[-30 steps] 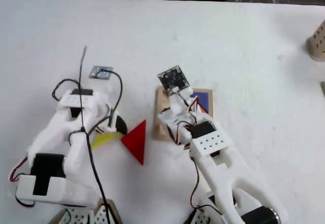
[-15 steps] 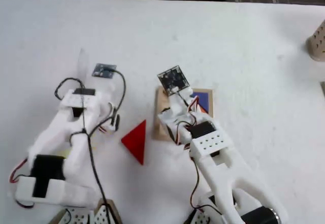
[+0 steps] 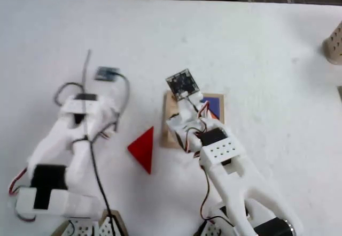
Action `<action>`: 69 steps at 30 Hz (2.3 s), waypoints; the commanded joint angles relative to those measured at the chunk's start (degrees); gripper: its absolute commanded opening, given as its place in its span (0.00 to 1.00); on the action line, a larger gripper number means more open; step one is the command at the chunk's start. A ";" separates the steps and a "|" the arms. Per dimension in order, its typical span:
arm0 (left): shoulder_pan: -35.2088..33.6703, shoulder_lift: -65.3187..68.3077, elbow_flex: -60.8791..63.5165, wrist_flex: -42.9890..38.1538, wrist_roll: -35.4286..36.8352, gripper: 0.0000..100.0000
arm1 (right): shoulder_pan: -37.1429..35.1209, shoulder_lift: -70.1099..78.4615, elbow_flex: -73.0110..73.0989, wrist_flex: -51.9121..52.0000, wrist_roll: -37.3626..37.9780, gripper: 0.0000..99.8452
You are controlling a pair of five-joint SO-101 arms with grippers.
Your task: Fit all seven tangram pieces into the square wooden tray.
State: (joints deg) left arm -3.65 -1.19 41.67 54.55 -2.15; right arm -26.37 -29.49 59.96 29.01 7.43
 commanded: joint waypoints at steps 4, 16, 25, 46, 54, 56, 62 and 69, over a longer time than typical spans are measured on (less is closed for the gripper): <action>-2.15 -8.57 2.37 -4.92 0.00 0.02 | 0.04 -0.13 -0.26 0.31 0.70 0.03; 5.23 -8.66 13.01 -14.42 0.00 0.02 | 2.15 -0.22 1.23 0.66 0.70 0.03; 5.67 -9.10 13.71 -14.33 -0.09 0.02 | 10.07 -0.13 1.32 0.66 0.70 0.03; 5.67 -9.10 13.71 -14.33 -0.18 0.02 | 9.98 -0.13 1.32 0.66 0.70 0.03; 5.58 -9.10 13.71 -14.33 -0.09 0.02 | 9.98 -0.13 1.32 0.66 0.70 0.03; 5.58 -9.10 13.71 -14.33 -0.09 0.02 | 9.98 -0.13 1.41 0.66 0.70 0.03; 5.58 -9.10 13.71 -14.33 -0.09 0.02 | 9.98 -0.13 1.93 0.66 0.70 0.03; 5.58 -9.10 13.71 -14.33 0.00 0.02 | 9.98 -0.13 1.93 0.66 0.70 0.03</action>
State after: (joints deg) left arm 0.04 -9.10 55.03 40.31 -2.24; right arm -16.88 -29.49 62.33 29.98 7.43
